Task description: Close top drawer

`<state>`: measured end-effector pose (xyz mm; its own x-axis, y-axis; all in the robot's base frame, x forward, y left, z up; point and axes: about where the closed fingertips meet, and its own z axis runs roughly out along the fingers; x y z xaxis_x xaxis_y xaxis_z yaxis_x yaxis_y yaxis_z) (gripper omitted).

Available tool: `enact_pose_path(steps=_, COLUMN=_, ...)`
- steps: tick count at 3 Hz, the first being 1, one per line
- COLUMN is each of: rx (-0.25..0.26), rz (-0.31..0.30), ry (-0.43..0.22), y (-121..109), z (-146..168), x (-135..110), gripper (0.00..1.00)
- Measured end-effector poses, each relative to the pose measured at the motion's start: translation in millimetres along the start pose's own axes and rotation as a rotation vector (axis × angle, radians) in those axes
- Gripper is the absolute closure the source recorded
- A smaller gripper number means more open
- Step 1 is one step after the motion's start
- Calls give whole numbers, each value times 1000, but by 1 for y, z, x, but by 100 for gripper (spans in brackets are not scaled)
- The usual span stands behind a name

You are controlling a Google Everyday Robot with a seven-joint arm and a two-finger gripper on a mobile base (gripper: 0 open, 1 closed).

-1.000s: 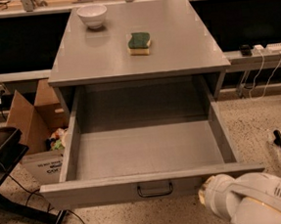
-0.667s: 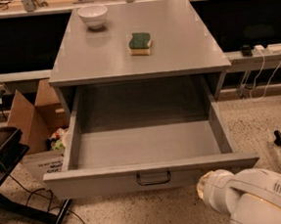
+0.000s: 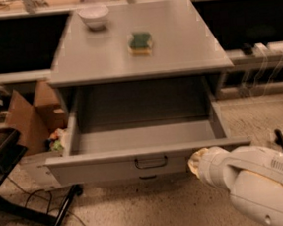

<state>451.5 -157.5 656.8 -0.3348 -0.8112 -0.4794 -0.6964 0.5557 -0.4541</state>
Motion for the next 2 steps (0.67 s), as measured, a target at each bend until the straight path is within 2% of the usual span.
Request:
enact_pose_path(steps=1, rx=0, rz=0, ry=0, y=0, z=0, x=0, gripper=100)
enact_pose_path(steps=2, rx=29, rz=-57, ry=-132, y=-41, z=28, x=-51, gripper=100)
